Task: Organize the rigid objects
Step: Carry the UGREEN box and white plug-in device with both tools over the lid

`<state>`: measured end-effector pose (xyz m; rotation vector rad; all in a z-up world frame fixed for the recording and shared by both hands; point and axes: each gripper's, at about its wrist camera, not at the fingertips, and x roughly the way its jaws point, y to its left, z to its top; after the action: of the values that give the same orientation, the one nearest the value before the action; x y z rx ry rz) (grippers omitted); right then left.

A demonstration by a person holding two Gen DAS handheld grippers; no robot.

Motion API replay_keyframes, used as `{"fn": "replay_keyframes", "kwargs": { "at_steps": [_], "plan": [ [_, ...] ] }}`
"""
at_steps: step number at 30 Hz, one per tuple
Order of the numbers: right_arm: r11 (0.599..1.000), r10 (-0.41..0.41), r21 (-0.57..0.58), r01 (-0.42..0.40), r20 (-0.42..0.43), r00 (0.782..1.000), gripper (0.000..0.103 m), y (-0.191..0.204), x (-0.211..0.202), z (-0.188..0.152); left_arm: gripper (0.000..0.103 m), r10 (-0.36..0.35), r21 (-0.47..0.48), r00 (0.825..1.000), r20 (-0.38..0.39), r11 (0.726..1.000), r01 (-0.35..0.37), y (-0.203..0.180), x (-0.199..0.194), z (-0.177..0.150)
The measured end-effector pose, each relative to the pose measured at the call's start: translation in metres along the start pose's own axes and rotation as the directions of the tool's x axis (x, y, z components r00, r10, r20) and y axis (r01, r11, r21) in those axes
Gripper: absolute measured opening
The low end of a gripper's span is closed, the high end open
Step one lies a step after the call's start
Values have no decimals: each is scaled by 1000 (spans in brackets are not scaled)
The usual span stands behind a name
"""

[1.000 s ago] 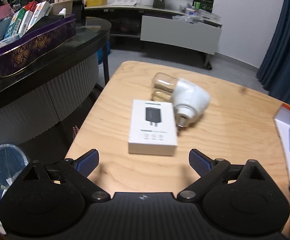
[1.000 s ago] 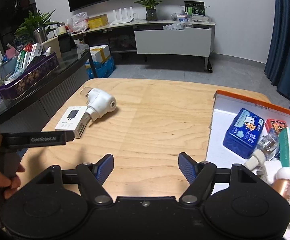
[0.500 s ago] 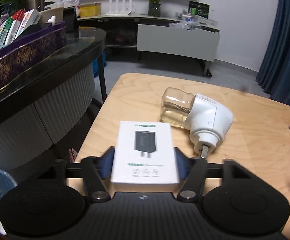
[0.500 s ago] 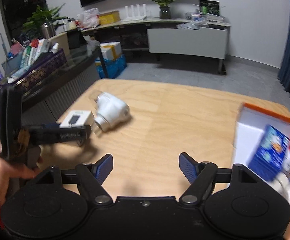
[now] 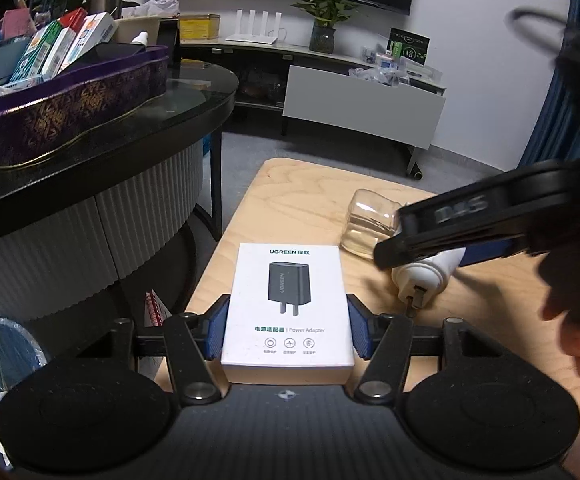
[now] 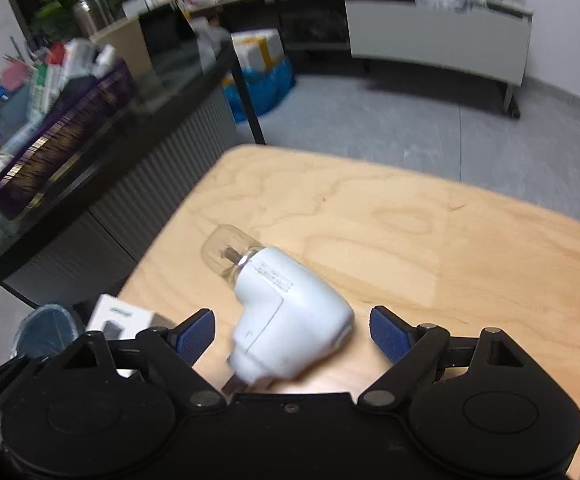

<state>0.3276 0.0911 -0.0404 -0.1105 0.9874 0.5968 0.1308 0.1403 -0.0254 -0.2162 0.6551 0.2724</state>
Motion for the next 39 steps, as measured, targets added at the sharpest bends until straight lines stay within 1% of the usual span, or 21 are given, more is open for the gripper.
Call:
{"fn": "replay_keyframes", "kwargs": {
  "at_steps": [1, 2, 3, 5, 7, 9, 11, 18, 21, 23, 26, 30, 34, 36, 39],
  "plan": [
    [1000, 4, 1, -4, -2, 1000, 98, 0, 5, 0, 59, -2, -1, 1000, 3, 1000, 2, 0, 0, 0],
    [1000, -4, 1, 4, 16, 1000, 95, 0, 7, 0, 59, -5, -1, 1000, 5, 1000, 5, 0, 1, 0],
    [1000, -16, -7, 17, 37, 999, 79, 2, 6, 0, 59, -8, -1, 1000, 6, 1000, 8, 0, 1, 0],
    [1000, -24, 4, 24, 45, 999, 79, 2, 5, -3, 59, -5, 4, 1000, 10, 1000, 5, -2, 0, -1],
    [999, -42, -11, 43, 67, 997, 78, 3, -1, -9, 59, -14, 1, 1000, 13, 1000, 14, -1, -1, 0],
    [997, -71, -21, 73, 88, 994, 78, 3, -11, -19, 59, -16, 8, 1000, 25, 1000, 16, -3, -6, 1],
    [997, -75, -6, 76, 105, 992, 78, 0, -25, -27, 59, -24, 16, 999, 37, 1000, 23, -5, -13, 2],
    [995, -103, 38, 98, 193, 976, 78, -10, -102, -73, 59, -60, 30, 997, 42, 998, 58, -16, -42, -8],
    [992, -119, 59, 108, 228, 966, 78, -17, -135, -101, 59, -93, 27, 995, 43, 995, 92, -25, -57, -15],
    [990, -133, 84, 116, 248, 960, 78, -23, -156, -120, 59, -122, 41, 992, 40, 992, 121, -37, -67, -20],
    [981, -175, 132, 143, 280, 944, 78, -34, -185, -151, 59, -169, 71, 985, 41, 984, 166, -59, -82, -28],
    [961, -244, 204, 188, 299, 923, 78, -56, -220, -189, 59, -245, 111, 969, 40, 965, 239, -90, -98, -35],
    [926, -342, 276, 258, 321, 883, 78, -79, -254, -224, 59, -324, 140, 946, 23, 938, 317, -124, -110, -43],
    [901, -395, 319, 293, 328, 858, 78, -93, -271, -241, 59, -357, 160, 934, 12, 922, 351, -141, -114, -47],
    [864, -461, 376, 334, 329, 824, 78, -113, -291, -260, 59, -411, 197, 912, -14, 893, 405, -167, -116, -53]
  ]
}}
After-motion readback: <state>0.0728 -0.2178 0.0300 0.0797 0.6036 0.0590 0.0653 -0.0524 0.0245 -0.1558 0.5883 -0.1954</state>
